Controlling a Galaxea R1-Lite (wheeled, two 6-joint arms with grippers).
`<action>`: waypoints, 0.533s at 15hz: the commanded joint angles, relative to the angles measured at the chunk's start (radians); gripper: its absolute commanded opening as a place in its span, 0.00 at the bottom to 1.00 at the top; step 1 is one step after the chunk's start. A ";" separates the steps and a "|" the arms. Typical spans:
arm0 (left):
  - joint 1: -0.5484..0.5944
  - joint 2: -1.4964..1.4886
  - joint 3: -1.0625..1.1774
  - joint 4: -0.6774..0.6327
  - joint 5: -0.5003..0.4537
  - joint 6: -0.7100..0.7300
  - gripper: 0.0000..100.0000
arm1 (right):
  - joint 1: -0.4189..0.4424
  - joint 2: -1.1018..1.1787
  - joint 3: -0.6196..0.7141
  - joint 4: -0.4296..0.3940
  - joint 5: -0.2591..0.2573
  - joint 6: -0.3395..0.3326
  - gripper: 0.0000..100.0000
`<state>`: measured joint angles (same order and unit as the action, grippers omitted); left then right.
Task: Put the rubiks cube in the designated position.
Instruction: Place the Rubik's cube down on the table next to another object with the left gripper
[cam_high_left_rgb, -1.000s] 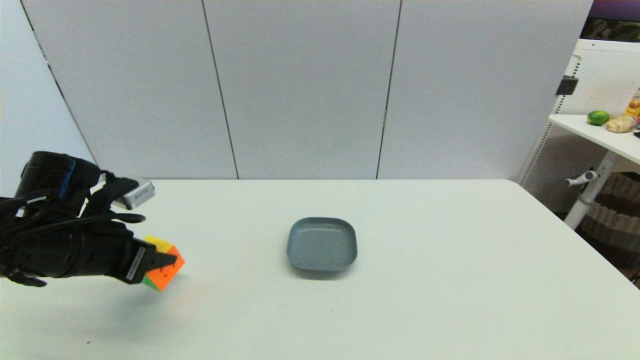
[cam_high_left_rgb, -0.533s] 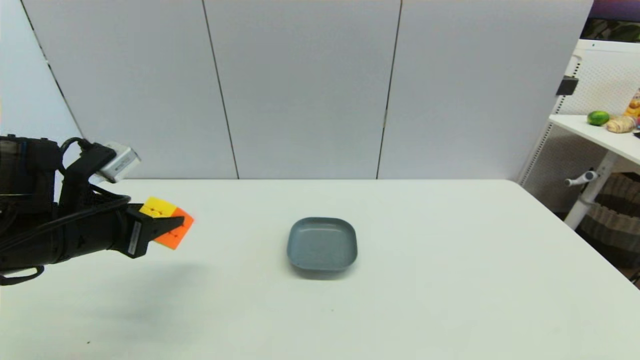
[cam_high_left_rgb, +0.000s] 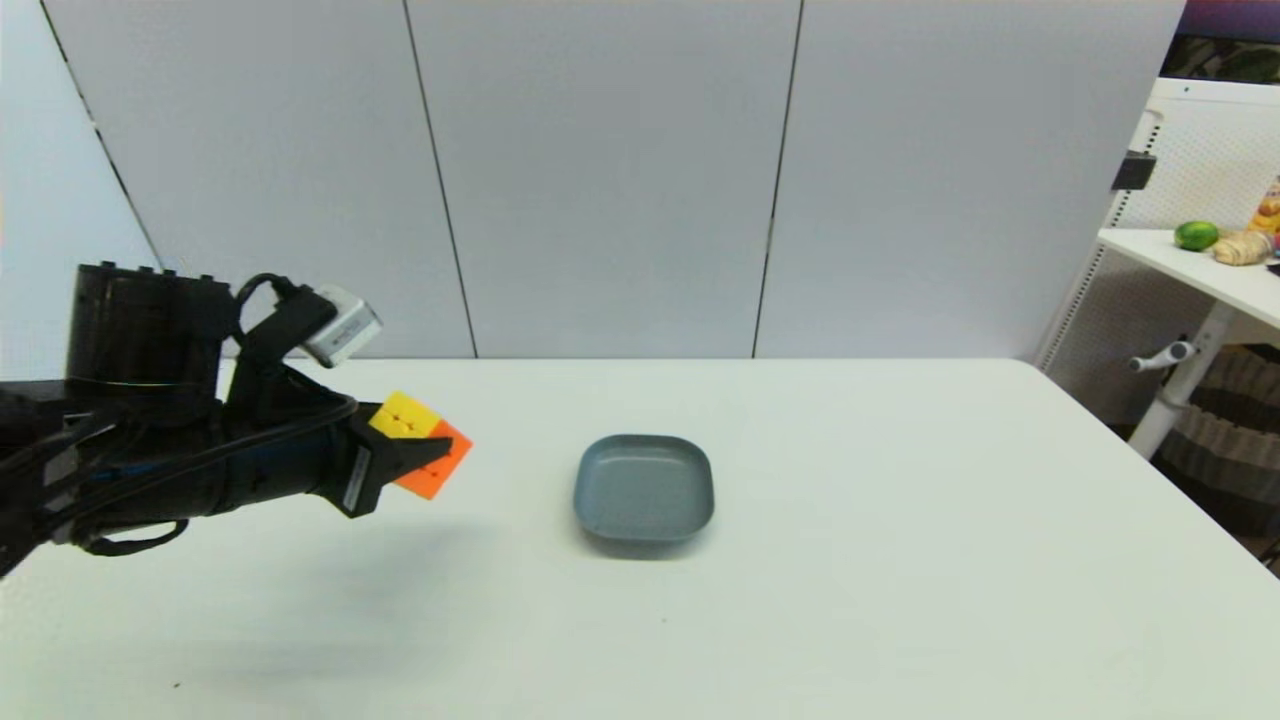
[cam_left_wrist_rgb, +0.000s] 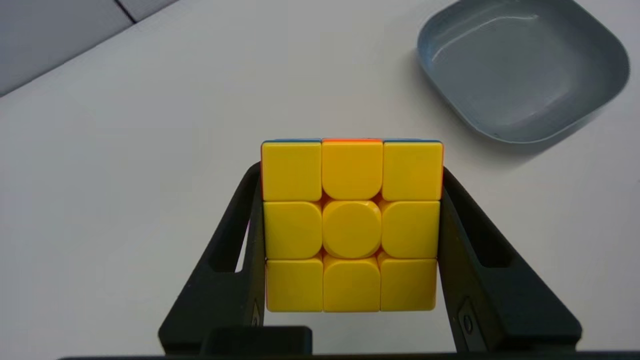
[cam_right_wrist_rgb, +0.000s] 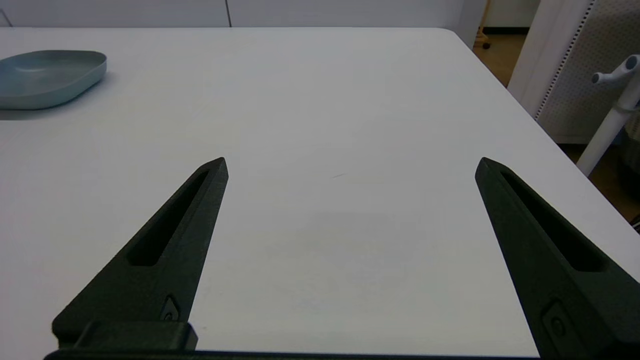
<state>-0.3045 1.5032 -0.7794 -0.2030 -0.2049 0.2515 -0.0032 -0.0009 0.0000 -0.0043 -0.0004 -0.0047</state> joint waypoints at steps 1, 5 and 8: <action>-0.101 0.143 -0.086 -0.058 -0.001 -0.003 0.00 | 0.000 0.001 0.000 0.000 0.000 0.000 1.00; -0.254 0.261 -0.301 -0.081 0.028 -0.086 0.00 | 0.000 0.001 0.002 0.000 0.000 0.000 1.00; -0.375 0.325 -0.422 -0.113 0.073 -0.130 0.00 | 0.000 0.001 0.000 0.000 0.000 -0.003 1.00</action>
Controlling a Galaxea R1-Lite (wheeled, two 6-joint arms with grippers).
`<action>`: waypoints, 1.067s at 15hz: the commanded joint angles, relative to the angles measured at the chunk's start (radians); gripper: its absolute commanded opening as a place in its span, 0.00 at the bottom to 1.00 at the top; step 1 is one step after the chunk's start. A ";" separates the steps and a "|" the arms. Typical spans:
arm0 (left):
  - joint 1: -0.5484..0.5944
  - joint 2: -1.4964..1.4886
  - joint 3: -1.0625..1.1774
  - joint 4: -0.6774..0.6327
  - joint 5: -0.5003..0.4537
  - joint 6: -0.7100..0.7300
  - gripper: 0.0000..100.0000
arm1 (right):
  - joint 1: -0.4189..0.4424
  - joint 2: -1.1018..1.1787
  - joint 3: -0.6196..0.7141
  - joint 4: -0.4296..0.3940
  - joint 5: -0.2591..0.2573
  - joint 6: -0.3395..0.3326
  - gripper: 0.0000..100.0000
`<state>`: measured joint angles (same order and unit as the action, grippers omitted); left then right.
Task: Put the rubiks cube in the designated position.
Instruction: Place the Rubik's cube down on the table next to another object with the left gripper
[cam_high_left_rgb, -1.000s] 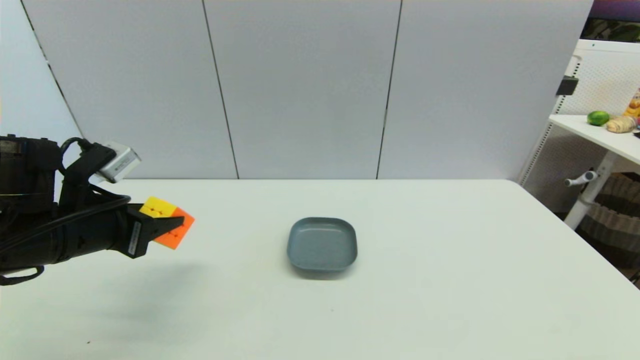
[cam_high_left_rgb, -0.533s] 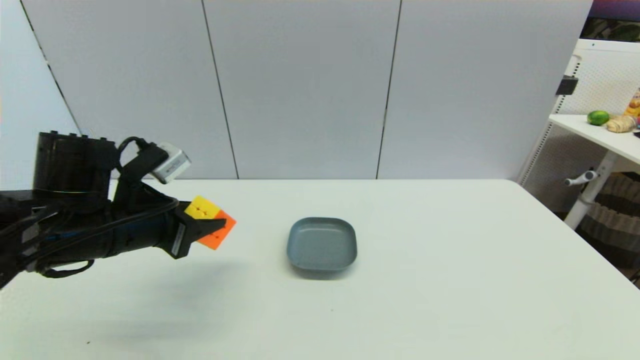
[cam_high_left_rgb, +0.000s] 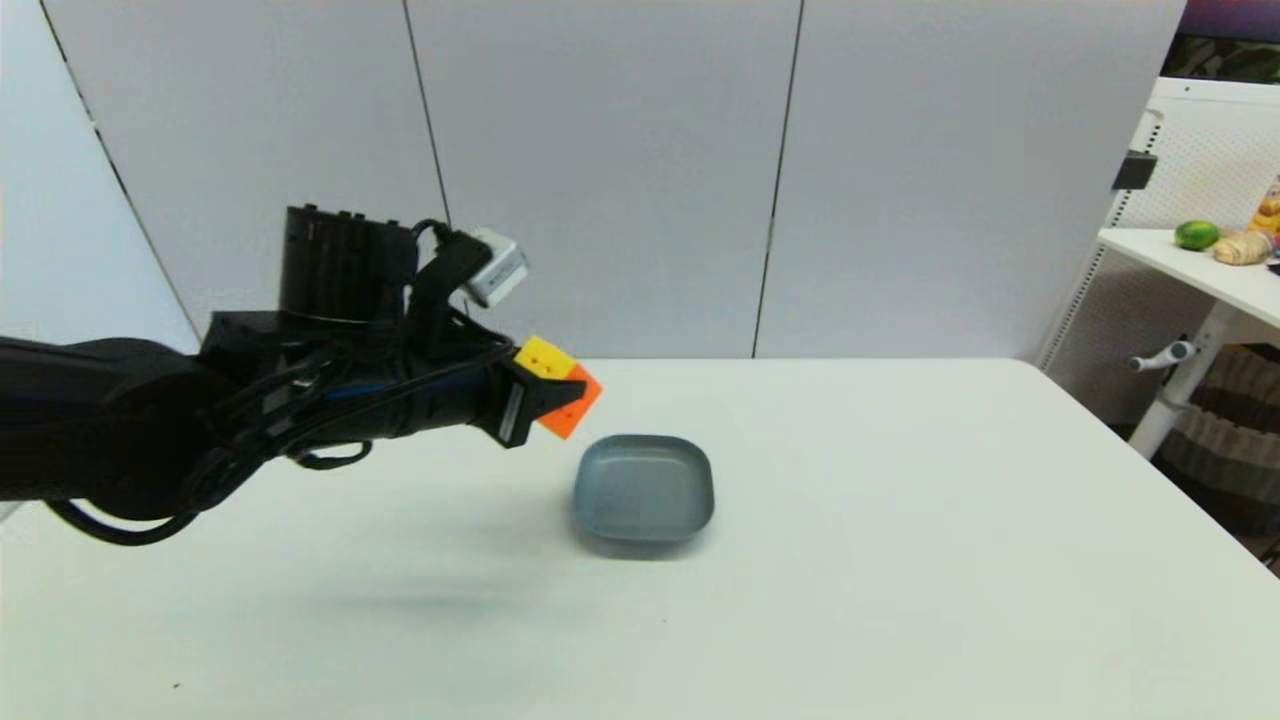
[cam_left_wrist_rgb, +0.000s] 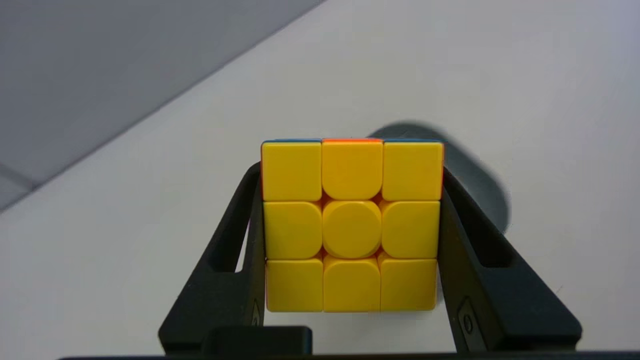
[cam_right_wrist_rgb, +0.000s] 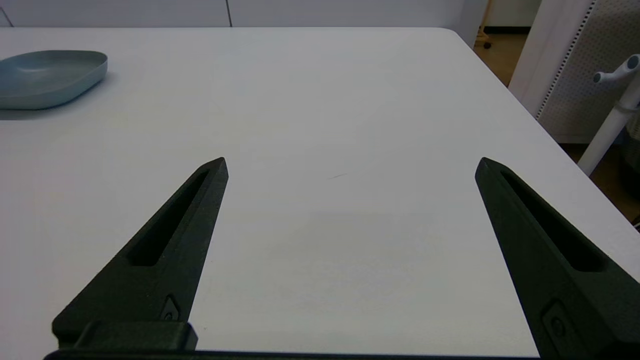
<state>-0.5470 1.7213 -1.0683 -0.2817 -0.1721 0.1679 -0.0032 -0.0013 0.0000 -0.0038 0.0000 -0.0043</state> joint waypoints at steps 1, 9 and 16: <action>-0.186 0.135 -0.180 -0.044 0.074 -0.071 0.00 | 0.000 0.001 0.000 -0.001 0.000 -0.003 1.00; -0.395 0.305 -0.288 -0.036 0.186 -0.080 0.00 | 0.000 0.001 0.000 -0.001 0.000 0.000 1.00; -0.369 0.515 -0.556 0.150 0.373 -0.194 0.00 | 0.000 0.001 0.000 -0.001 0.000 0.000 1.00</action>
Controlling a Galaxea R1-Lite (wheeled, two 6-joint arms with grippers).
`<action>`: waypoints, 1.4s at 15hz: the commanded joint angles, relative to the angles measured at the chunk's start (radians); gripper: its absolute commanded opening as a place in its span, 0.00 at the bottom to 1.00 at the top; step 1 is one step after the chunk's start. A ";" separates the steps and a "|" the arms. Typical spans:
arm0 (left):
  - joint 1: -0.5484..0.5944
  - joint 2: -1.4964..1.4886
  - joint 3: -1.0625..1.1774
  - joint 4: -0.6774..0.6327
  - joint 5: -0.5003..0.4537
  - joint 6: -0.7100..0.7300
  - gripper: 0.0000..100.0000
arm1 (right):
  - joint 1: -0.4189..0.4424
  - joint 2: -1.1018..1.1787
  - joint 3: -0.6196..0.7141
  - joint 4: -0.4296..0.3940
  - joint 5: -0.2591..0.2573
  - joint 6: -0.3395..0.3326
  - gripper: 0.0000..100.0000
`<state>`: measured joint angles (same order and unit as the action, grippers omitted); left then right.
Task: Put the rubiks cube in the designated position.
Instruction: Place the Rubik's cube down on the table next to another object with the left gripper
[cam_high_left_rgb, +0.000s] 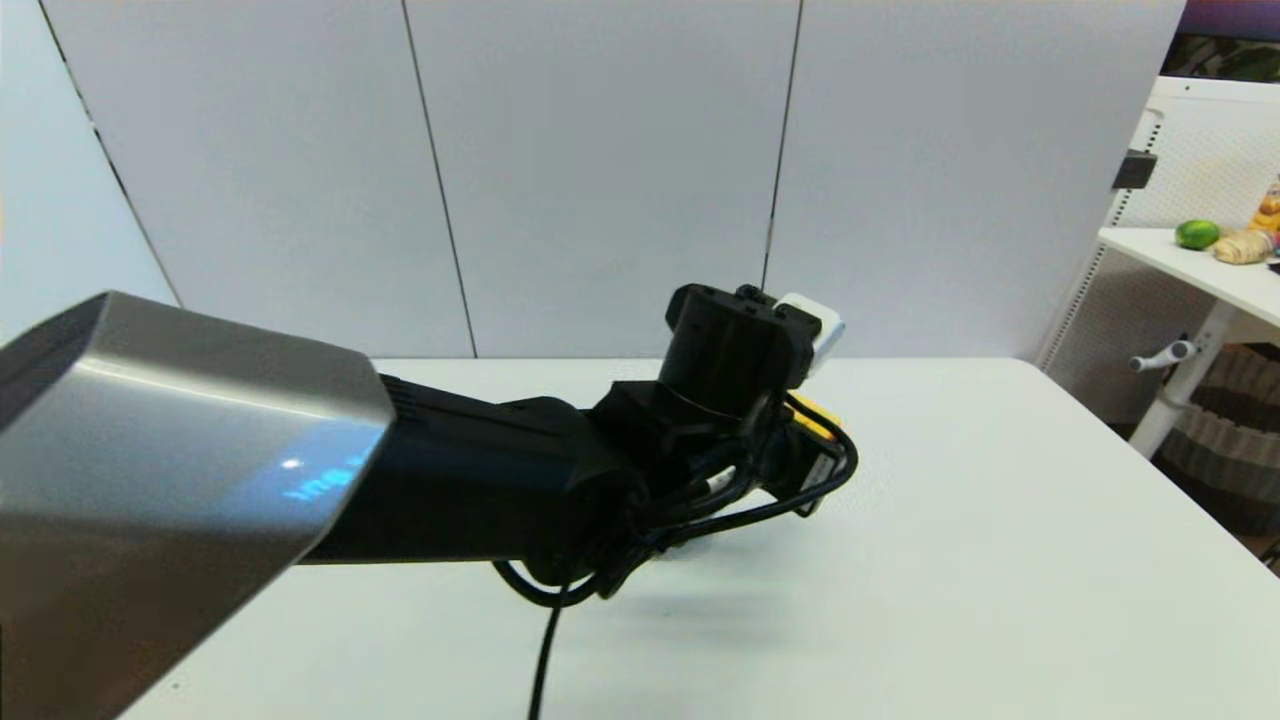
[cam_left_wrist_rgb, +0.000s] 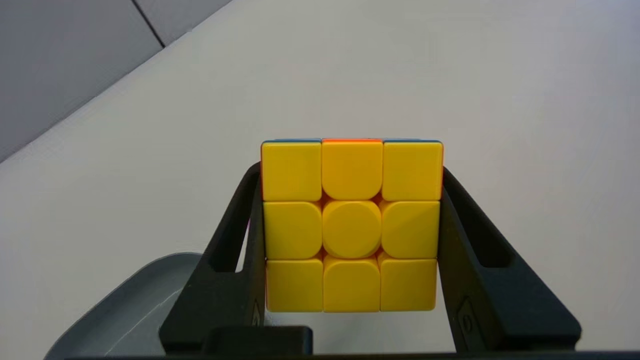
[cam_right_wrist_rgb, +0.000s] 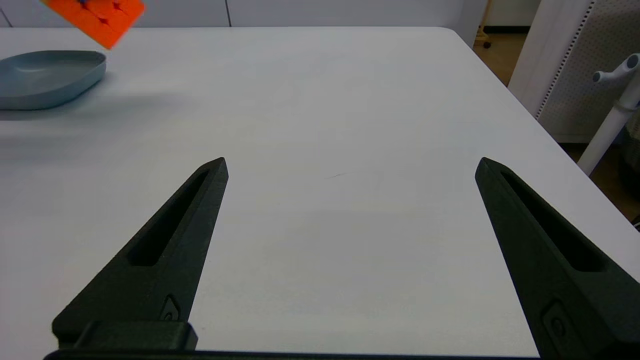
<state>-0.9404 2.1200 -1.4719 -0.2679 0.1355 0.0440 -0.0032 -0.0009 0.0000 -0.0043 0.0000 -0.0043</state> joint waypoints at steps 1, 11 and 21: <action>0.026 0.129 -0.179 0.171 0.095 -0.085 0.00 | 0.000 0.002 0.000 0.000 0.000 0.000 1.00; 0.035 0.113 -0.189 0.314 0.193 -0.136 0.00 | 0.000 0.001 0.000 0.000 0.000 0.000 1.00; 0.029 0.106 -0.191 0.318 0.170 -0.136 1.00 | 0.000 0.001 0.000 0.000 0.000 0.000 1.00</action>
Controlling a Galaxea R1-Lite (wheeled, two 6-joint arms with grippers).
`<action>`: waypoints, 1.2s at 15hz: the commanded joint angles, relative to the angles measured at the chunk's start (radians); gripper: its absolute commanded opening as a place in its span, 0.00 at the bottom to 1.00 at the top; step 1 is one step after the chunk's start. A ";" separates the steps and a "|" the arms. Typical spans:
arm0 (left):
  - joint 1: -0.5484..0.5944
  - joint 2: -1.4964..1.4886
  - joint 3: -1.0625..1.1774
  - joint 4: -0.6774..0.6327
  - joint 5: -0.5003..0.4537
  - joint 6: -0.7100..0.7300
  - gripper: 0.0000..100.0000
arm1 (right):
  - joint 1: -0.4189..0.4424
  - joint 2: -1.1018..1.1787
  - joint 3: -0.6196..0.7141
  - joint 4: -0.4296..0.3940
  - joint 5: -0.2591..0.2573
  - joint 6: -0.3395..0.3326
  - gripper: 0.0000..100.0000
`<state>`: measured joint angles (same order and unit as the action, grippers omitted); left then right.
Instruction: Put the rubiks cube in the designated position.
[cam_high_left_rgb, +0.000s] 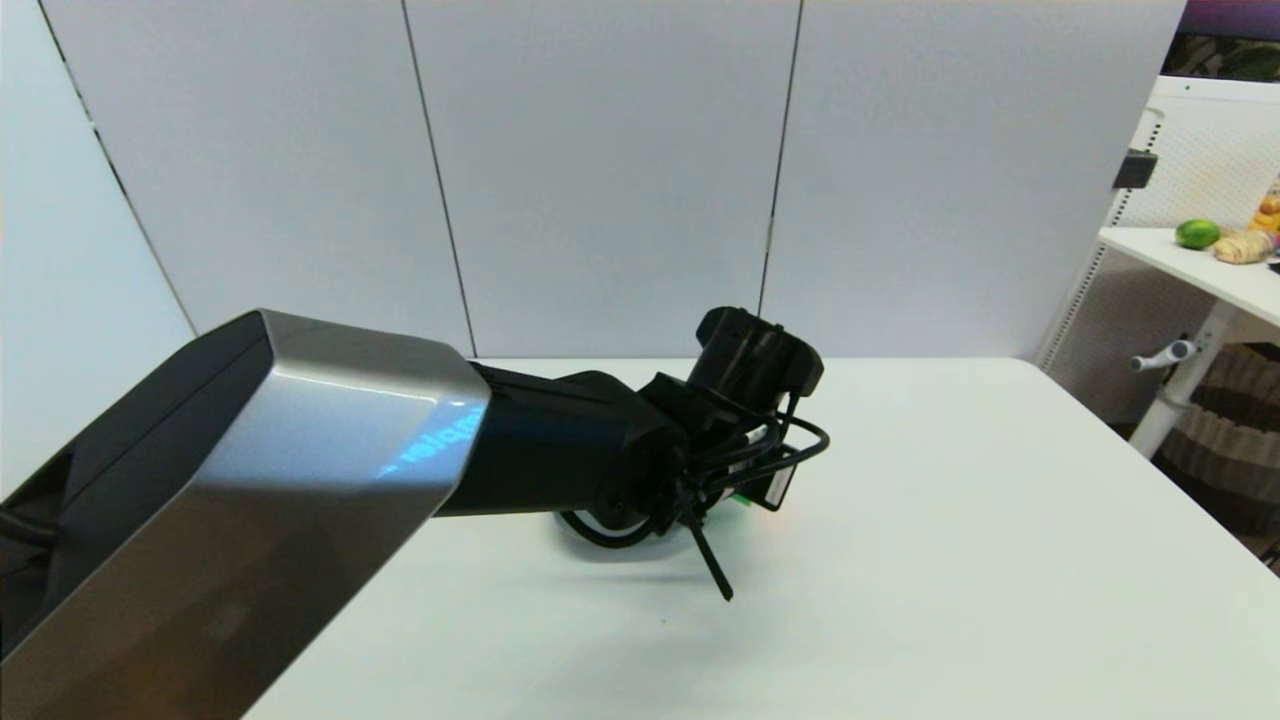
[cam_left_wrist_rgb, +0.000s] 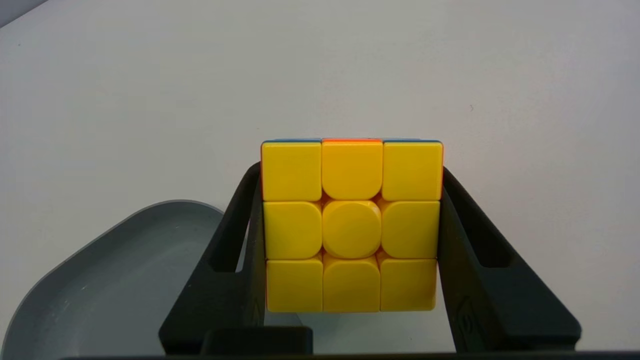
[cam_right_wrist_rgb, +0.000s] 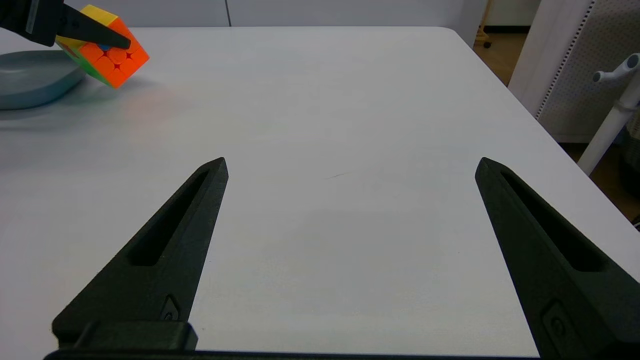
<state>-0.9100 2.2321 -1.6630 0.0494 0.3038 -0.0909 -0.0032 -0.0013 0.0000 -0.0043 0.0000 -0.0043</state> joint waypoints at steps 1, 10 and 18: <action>-0.001 -0.006 -0.003 0.001 -0.002 0.000 1.00 | 0.000 0.001 0.000 0.000 0.000 0.000 1.00; 0.029 -0.103 0.000 -0.005 0.018 0.010 1.00 | 0.000 0.001 0.000 0.000 0.000 0.000 1.00; 0.487 -0.341 0.141 -0.008 -0.028 0.135 1.00 | 0.000 0.001 0.000 0.000 0.000 -0.003 1.00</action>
<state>-0.5983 1.9949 -1.5770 0.0460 0.3964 -0.0379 -0.0032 -0.0013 0.0000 -0.0043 0.0000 -0.0038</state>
